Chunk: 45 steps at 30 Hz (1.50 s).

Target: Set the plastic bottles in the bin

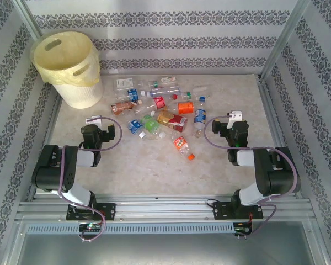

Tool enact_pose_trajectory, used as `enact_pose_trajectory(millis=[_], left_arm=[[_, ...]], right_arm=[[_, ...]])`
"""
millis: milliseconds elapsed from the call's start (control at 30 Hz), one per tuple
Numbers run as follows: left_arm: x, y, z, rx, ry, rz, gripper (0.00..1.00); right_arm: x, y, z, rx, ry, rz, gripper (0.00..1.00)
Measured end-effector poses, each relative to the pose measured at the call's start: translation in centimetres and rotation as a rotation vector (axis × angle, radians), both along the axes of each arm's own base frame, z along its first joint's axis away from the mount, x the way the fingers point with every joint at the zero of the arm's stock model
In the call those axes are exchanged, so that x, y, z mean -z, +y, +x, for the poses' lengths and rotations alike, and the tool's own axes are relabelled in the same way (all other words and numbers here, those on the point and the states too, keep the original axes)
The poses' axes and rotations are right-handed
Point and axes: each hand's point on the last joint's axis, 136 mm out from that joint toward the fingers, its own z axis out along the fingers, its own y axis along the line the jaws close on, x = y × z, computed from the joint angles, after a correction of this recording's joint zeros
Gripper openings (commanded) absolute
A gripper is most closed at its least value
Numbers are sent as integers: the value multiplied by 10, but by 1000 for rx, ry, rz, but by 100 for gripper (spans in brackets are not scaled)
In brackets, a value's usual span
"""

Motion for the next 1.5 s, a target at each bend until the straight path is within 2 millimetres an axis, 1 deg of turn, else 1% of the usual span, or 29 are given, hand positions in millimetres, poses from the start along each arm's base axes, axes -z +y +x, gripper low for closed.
enact_pose_trajectory(millis=[1200,1267,1333,1433,1500], left_arm=[[-1,0,0,0,6,0,99],[-11,0,1,0,13,0,100],[-33,0,3,0,-18,0,99],[-76,1,5,-10,-103,-15,100],[-98,2,1,-29,-147,-36,100]], right_arm=[[0,3,0,-14,0,5,98],[-3,3,-3,-14,7,5,98],[-11,2,-6,-14,4,5,98],[-37,2,-6,-7,-14,4,98],[-57,1,-1,7,-24,20,98]])
